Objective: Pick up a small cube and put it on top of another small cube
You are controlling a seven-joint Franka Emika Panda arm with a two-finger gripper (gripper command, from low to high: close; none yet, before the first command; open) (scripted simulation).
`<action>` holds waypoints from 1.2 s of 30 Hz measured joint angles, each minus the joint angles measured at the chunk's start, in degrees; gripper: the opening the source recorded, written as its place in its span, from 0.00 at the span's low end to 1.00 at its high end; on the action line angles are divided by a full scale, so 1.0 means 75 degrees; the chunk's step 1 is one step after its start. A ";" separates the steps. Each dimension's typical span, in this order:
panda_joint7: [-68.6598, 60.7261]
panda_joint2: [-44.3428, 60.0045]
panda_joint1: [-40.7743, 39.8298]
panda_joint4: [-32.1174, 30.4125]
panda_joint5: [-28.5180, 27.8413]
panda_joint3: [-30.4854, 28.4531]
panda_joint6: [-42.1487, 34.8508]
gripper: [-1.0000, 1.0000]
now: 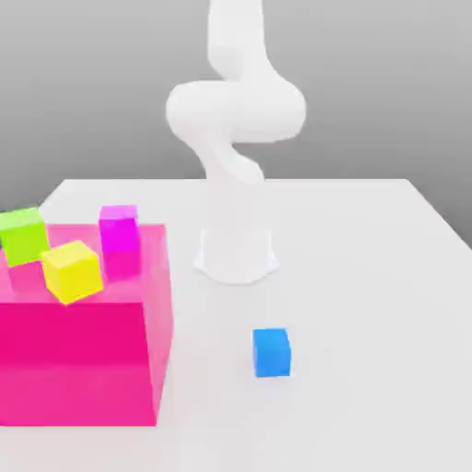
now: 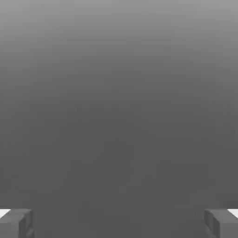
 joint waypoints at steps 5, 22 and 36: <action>0.0092 0.1065 0.0141 -0.1258 0.0099 0.0201 0.0975 0.50; 0.1359 0.6076 0.0693 -0.4669 -0.0968 0.0300 0.5216 0.50; 0.1437 0.6579 0.1177 -0.4603 -0.1062 -0.0180 0.5641 0.00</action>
